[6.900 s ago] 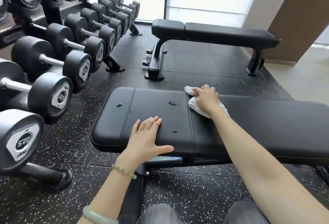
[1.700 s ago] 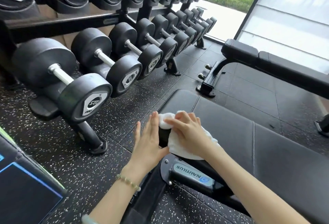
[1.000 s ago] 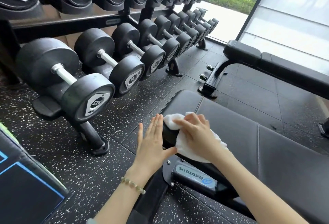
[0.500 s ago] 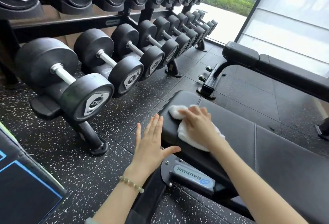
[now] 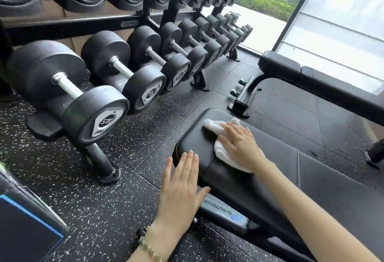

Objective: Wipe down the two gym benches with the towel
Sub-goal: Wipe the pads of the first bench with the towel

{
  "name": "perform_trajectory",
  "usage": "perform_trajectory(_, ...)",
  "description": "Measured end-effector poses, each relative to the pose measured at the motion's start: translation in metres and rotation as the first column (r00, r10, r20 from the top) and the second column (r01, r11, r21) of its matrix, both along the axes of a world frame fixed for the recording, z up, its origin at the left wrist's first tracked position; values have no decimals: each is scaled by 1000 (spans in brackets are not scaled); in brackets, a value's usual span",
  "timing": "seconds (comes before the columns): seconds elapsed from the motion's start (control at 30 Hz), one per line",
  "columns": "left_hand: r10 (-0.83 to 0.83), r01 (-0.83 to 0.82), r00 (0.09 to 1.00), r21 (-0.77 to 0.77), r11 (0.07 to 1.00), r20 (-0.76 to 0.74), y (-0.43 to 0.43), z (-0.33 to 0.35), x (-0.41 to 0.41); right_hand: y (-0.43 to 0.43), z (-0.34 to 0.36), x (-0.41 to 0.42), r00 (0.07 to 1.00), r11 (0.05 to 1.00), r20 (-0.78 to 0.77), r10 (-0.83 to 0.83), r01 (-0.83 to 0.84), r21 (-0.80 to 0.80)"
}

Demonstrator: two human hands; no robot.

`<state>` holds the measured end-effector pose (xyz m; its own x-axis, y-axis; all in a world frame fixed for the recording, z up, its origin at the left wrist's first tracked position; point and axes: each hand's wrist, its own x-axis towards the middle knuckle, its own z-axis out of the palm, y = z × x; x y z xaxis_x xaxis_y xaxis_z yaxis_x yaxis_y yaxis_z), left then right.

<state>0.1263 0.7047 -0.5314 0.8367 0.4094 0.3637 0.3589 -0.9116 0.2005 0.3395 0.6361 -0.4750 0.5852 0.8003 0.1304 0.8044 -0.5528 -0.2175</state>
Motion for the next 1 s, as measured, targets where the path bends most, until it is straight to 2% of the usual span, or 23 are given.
perform_trajectory(0.2, 16, -13, 997, -38, 999, 74, -1, -7, 5, 65, 0, 62, 993, 992, -5, -120, 119, -51)
perform_trajectory(0.47, 0, 6, 992, -51, 999, 127, 3, -12, 7, 90, 6, 62, 999, 999, -15, -30, 30, 11)
perform_trajectory(0.57, 9, -2, 989, -46, 999, 150, 3, -11, 7, 91, 10, 25, 982, 982, 6, 186, -186, -10)
perform_trajectory(0.63, 12, -7, 987, -33, 999, 162, 4, -10, 7, 85, 14, -16, 929, 928, -5, 370, -370, -52)
perform_trajectory(0.7, 17, -13, 984, -19, 1000, 177, 5, -10, 6, 72, 16, -45, 887, 890, -79, 454, -455, 12)
perform_trajectory(0.8, 14, -10, 987, -23, 1000, 160, 6, -8, 4, 70, 11, -36, 889, 890, -58, 454, -448, 87)
perform_trajectory(0.83, 8, -4, 989, -23, 1000, 151, 6, -8, 4, 76, 10, -24, 909, 908, -24, 416, -414, 60)
perform_trajectory(0.93, -28, 33, 990, -34, 999, 140, 8, -7, -1, 96, 15, 4, 986, 985, -1, 165, -165, -52)
perform_trajectory(1.0, -49, 55, 990, -39, 998, 135, 12, -7, -6, 96, 14, 2, 983, 975, 59, 176, -166, -148)
